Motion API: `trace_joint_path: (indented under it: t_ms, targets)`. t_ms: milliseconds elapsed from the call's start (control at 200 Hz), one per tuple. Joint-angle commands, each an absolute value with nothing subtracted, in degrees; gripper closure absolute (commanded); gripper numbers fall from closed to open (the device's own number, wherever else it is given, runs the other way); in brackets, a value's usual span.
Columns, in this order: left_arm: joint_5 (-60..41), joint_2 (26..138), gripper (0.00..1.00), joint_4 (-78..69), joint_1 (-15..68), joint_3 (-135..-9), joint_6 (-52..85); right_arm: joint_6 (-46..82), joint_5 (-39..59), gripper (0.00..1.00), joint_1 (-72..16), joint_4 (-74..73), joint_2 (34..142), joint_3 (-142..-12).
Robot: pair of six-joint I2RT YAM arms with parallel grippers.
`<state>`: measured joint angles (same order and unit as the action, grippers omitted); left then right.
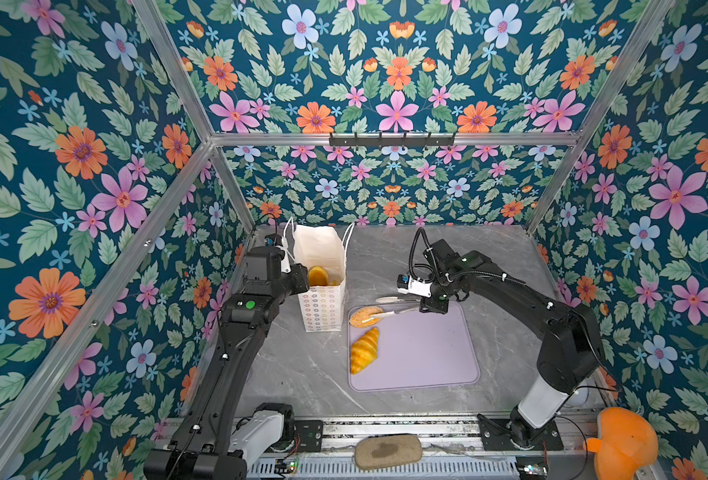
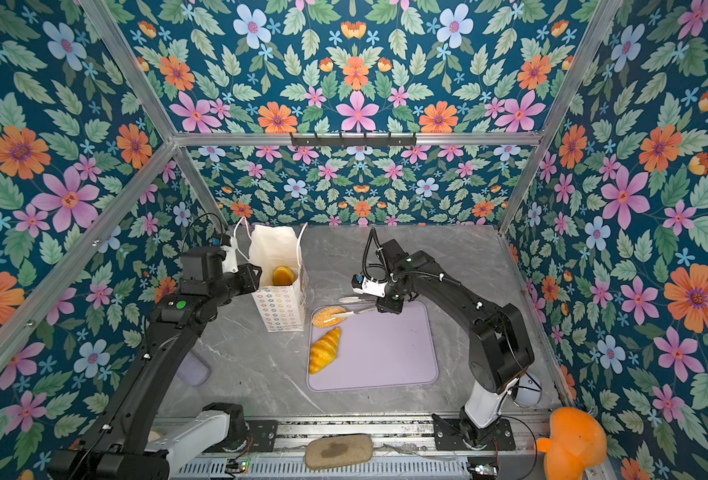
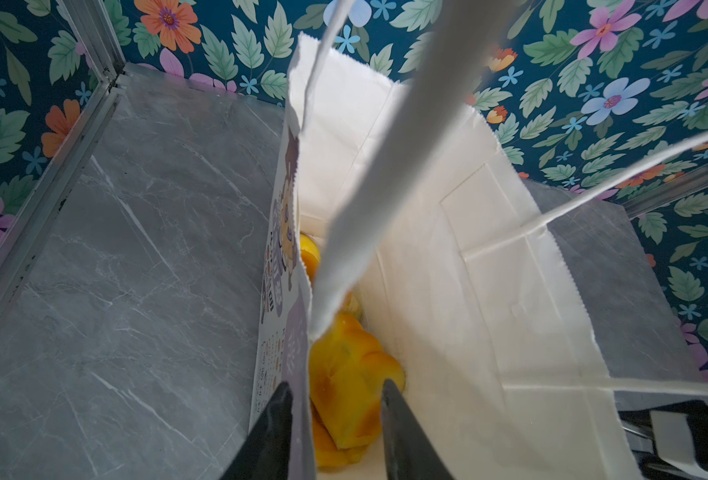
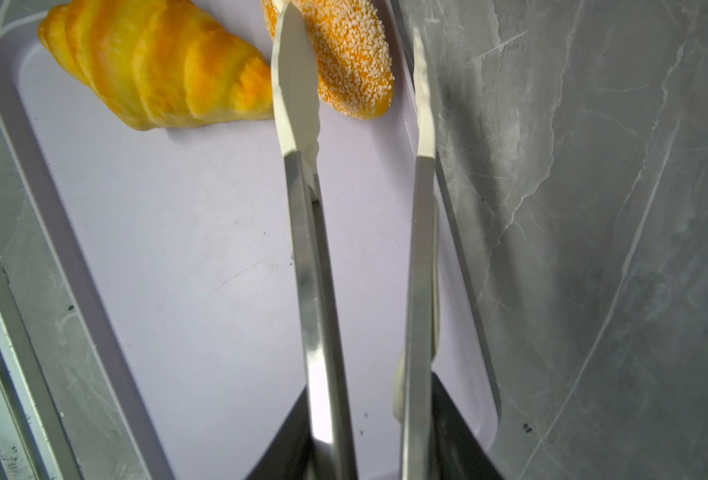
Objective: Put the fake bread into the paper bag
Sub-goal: 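Move the open tongs with the right gripper over the sugared bun, then lower the tongs around the sugar-coated bun on the tray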
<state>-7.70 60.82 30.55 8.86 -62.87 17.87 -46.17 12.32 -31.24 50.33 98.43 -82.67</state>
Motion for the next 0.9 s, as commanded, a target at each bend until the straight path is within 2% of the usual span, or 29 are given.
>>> trace_joint_path:
  t_ms: [0, 420, 570, 895]
  targets:
    - [-8.6, 60.9, 0.63, 29.0, 8.7, -62.8, 17.5, -48.4, 13.1, 0.62, -31.3, 49.9, 97.4, -81.8]
    - [-9.0, 60.8, 0.63, 28.7, 8.8, -62.1, 17.5, -52.0, 15.6, 0.57, -31.2, 48.7, 95.5, -82.1]
    - [-8.7, 61.1, 0.64, 28.6, 8.8, -62.2, 18.1, -52.5, 16.4, 0.52, -30.9, 47.7, 95.5, -81.5]
    - [-8.9, 60.6, 0.66, 28.7, 8.8, -62.6, 18.1, -54.5, 16.0, 0.55, -30.8, 47.2, 95.8, -81.4]
